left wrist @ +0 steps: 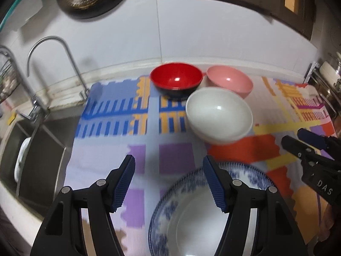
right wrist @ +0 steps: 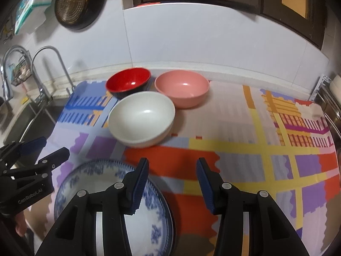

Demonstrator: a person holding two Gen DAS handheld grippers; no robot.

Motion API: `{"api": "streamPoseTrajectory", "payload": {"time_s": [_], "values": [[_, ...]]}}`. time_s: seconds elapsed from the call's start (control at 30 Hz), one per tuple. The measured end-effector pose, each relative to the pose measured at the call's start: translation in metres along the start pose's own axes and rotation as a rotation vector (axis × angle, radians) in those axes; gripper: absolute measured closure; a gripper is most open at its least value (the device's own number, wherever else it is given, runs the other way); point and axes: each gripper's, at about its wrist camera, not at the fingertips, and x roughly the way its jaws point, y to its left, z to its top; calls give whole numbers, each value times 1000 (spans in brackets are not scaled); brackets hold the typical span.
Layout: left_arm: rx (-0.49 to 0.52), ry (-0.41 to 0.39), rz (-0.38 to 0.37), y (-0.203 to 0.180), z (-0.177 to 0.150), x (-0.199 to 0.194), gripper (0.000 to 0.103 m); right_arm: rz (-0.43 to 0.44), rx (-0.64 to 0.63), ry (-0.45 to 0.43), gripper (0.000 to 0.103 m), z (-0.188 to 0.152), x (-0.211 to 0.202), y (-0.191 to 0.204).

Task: Organize plates and bowls
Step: 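Move both grippers to the white bowl rim and close them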

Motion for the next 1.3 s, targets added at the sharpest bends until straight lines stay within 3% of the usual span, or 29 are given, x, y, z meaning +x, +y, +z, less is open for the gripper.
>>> {"api": "streamPoseTrajectory", "payload": {"time_s": [0.17, 0.47, 0.7, 1.03, 1.3], "values": [[15, -24, -28, 2, 26, 18, 38, 1, 40, -26, 56, 19, 13, 0], [14, 23, -85, 2, 58, 65, 38, -43, 83, -52, 56, 48, 41, -9], [15, 72, -100, -3, 67, 101, 40, 3, 135, 18, 56, 58, 78, -15], [22, 169, -156, -7, 64, 134, 71, 11, 135, 84, 67, 56, 103, -9], [21, 197, -205, -15, 67, 143, 92, 28, 147, 118, 88, 56, 114, -9]]}}
